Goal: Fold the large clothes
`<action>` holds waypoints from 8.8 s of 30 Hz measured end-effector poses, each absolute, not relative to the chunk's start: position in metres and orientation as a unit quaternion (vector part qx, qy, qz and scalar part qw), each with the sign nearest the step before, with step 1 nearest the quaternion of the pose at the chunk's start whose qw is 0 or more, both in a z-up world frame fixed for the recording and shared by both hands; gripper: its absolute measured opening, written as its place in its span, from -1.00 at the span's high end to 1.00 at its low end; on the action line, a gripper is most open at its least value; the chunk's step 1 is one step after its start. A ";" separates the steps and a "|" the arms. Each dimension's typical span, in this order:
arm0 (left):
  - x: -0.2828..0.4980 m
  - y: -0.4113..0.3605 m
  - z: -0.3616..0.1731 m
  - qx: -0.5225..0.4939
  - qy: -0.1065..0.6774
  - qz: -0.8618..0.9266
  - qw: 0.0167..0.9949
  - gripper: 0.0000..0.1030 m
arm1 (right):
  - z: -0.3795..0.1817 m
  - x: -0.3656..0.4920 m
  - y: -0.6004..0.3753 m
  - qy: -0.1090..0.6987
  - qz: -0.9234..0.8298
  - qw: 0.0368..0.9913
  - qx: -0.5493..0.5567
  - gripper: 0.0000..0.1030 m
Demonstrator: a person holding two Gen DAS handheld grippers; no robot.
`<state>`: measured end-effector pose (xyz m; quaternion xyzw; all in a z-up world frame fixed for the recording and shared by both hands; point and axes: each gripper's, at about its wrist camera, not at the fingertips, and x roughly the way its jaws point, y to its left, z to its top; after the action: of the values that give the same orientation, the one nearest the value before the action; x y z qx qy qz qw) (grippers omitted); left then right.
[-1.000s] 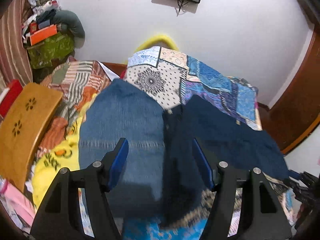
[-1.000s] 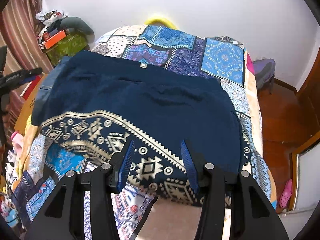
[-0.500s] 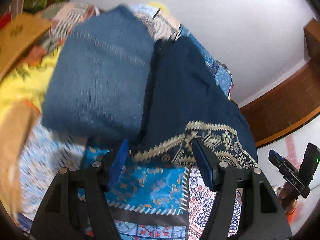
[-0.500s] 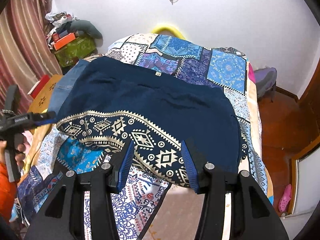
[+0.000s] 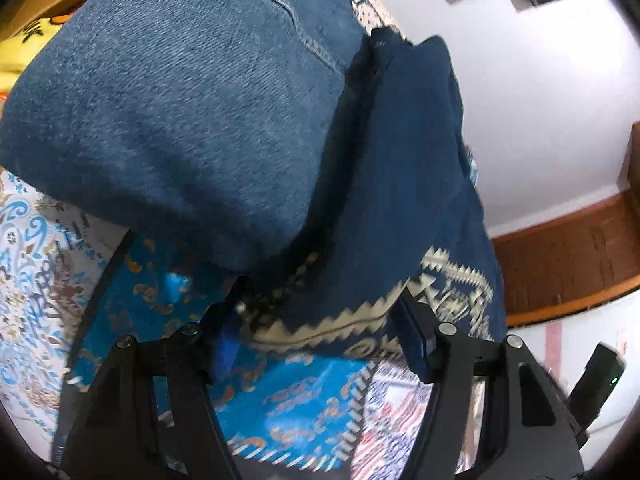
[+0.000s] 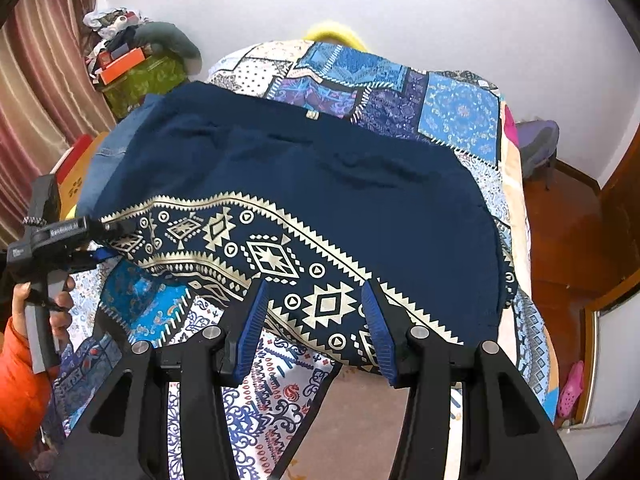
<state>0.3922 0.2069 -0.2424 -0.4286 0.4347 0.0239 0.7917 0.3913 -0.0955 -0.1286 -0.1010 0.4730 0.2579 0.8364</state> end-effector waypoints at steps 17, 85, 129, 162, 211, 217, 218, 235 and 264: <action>0.373 0.161 -0.202 -0.456 0.353 0.114 0.809 0.75 | -0.139 0.397 -0.098 0.490 0.264 0.827 -0.075 0.13; 0.429 -0.093 -0.159 -0.007 0.514 -0.264 0.816 0.25 | -0.106 0.388 -0.253 0.465 0.188 0.861 0.085 -0.16; 0.436 0.060 -0.128 -0.071 0.415 -0.053 0.906 -0.29 | -0.123 0.416 -0.164 0.458 0.237 0.856 0.023 -0.23; 0.522 0.074 -0.229 -0.292 0.523 -0.172 0.782 -0.81 | -0.177 0.463 -0.197 0.532 0.237 0.810 0.066 -0.54; 0.441 0.139 -0.063 -0.263 0.405 -0.193 0.854 -0.05 | -0.047 0.426 -0.106 0.449 0.360 0.804 0.150 0.52; 0.418 0.204 -0.044 -0.276 0.378 -0.179 0.865 -0.05 | -0.027 0.416 -0.046 0.412 0.405 0.808 0.116 0.52; 0.418 0.215 -0.041 -0.275 0.376 -0.173 0.868 -0.05 | -0.028 0.417 -0.037 0.411 0.412 0.805 0.117 0.52; 0.460 0.340 -0.126 -0.272 0.424 -0.053 0.862 -0.05 | -0.134 0.489 0.107 0.463 0.444 0.764 0.074 0.52; 0.293 0.249 0.014 -0.058 0.293 0.042 0.953 -0.25 | 0.012 0.332 0.041 0.311 0.405 0.859 -0.033 0.05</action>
<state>0.2931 0.2493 0.0140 -0.0583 0.2935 0.0422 0.9532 0.3324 0.0408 0.0121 -0.0334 0.3110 0.4052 0.8590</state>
